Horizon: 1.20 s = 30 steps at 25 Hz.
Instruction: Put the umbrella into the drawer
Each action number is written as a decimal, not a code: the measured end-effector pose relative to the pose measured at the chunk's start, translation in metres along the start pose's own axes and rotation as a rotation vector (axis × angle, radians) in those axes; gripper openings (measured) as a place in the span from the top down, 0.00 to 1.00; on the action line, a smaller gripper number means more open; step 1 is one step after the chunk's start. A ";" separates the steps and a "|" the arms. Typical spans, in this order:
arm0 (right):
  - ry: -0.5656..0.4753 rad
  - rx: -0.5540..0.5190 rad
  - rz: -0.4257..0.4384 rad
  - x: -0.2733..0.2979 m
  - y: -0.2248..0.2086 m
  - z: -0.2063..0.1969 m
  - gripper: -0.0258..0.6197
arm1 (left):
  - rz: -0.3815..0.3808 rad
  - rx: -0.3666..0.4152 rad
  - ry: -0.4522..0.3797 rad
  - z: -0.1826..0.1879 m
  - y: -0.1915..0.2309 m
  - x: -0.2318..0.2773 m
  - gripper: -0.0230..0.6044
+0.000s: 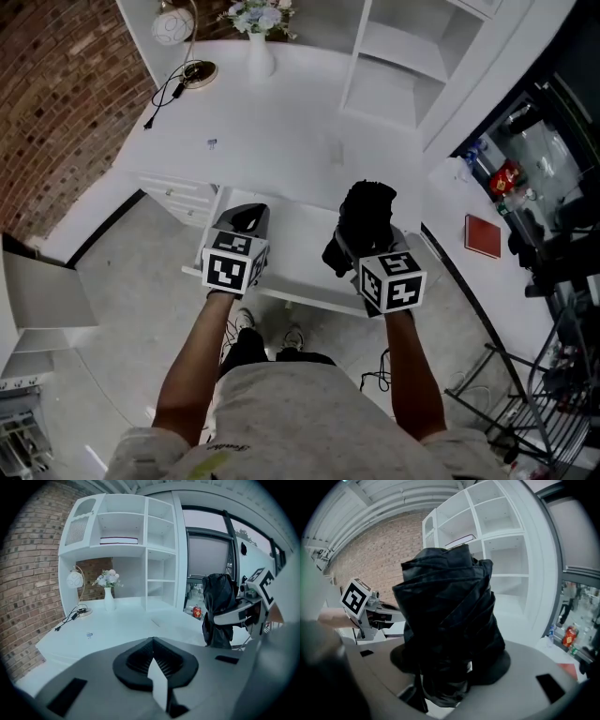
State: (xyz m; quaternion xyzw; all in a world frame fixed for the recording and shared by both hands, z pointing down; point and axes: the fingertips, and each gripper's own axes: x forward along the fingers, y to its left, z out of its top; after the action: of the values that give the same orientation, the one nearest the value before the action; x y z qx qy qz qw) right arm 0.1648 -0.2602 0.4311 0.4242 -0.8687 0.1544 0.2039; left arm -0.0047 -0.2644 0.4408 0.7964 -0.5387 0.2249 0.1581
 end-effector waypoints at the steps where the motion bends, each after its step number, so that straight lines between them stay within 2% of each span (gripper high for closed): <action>1: 0.006 -0.008 0.003 0.002 0.001 0.000 0.57 | -0.001 -0.001 -0.001 -0.001 0.003 0.000 0.97; 13: 0.174 -0.163 0.055 0.032 0.017 -0.011 0.57 | 0.022 -0.047 0.009 -0.031 0.037 -0.010 0.97; 23: 0.391 -0.330 0.184 0.060 0.048 -0.038 0.57 | 0.032 -0.105 0.034 -0.067 0.052 -0.013 0.97; 30: 0.531 -0.380 0.261 0.077 0.066 -0.069 0.57 | 0.043 -0.130 0.049 -0.084 0.060 -0.012 0.97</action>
State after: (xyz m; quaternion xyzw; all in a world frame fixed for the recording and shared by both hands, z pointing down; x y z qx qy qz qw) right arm 0.0844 -0.2426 0.5227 0.2090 -0.8456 0.1195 0.4764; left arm -0.0799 -0.2354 0.5064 0.7668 -0.5653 0.2122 0.2179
